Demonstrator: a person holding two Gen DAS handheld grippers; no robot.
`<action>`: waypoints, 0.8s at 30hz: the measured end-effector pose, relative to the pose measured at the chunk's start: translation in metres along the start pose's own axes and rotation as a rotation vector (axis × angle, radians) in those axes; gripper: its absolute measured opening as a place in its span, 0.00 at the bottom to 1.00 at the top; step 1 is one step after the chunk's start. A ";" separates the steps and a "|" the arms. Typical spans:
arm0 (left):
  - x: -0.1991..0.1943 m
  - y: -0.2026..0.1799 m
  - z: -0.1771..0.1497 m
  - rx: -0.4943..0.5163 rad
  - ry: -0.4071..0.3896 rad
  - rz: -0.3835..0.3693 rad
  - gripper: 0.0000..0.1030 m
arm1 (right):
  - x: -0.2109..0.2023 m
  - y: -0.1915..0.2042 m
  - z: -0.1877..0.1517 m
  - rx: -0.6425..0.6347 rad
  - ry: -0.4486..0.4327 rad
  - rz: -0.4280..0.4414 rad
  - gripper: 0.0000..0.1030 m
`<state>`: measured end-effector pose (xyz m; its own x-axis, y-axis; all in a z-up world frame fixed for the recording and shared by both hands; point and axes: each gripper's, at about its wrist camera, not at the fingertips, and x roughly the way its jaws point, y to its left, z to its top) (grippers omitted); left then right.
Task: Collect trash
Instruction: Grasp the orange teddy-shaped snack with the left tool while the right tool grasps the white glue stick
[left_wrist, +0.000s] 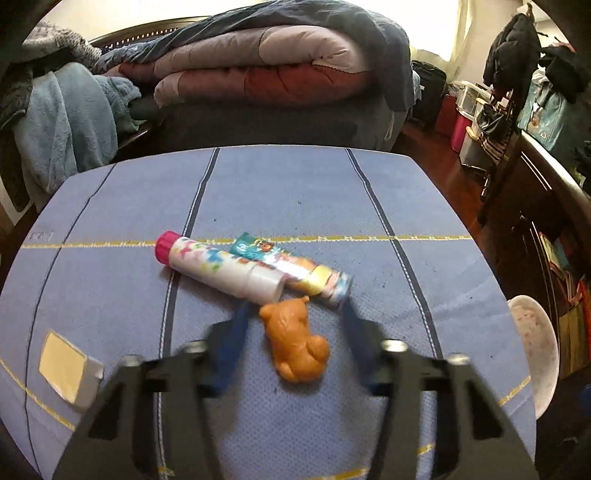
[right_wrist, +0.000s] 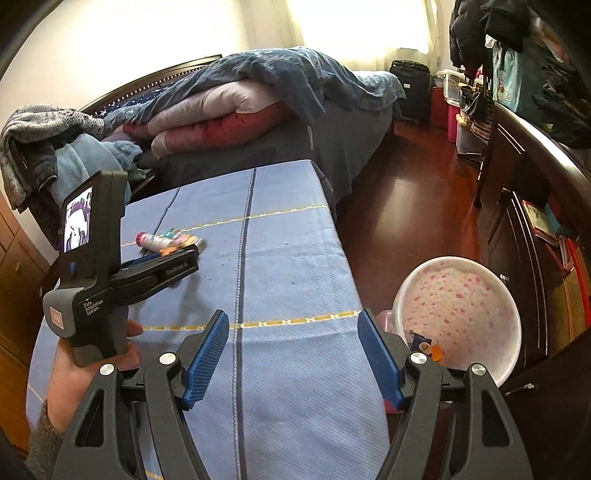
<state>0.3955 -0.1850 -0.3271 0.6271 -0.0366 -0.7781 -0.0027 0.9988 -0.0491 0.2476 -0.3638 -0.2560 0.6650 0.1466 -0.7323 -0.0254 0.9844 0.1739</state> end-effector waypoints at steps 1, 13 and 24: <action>0.000 0.001 0.000 -0.001 0.001 -0.009 0.29 | 0.002 0.003 0.002 -0.003 0.001 0.001 0.70; -0.048 0.072 -0.001 -0.081 -0.078 -0.034 0.26 | 0.060 0.063 0.029 -0.092 0.050 0.038 0.70; -0.084 0.142 0.008 -0.168 -0.168 -0.011 0.26 | 0.117 0.130 0.044 -0.112 0.121 0.073 0.72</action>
<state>0.3485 -0.0395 -0.2633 0.7487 -0.0273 -0.6623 -0.1158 0.9784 -0.1712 0.3547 -0.2230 -0.2901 0.5640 0.2219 -0.7954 -0.1576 0.9744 0.1600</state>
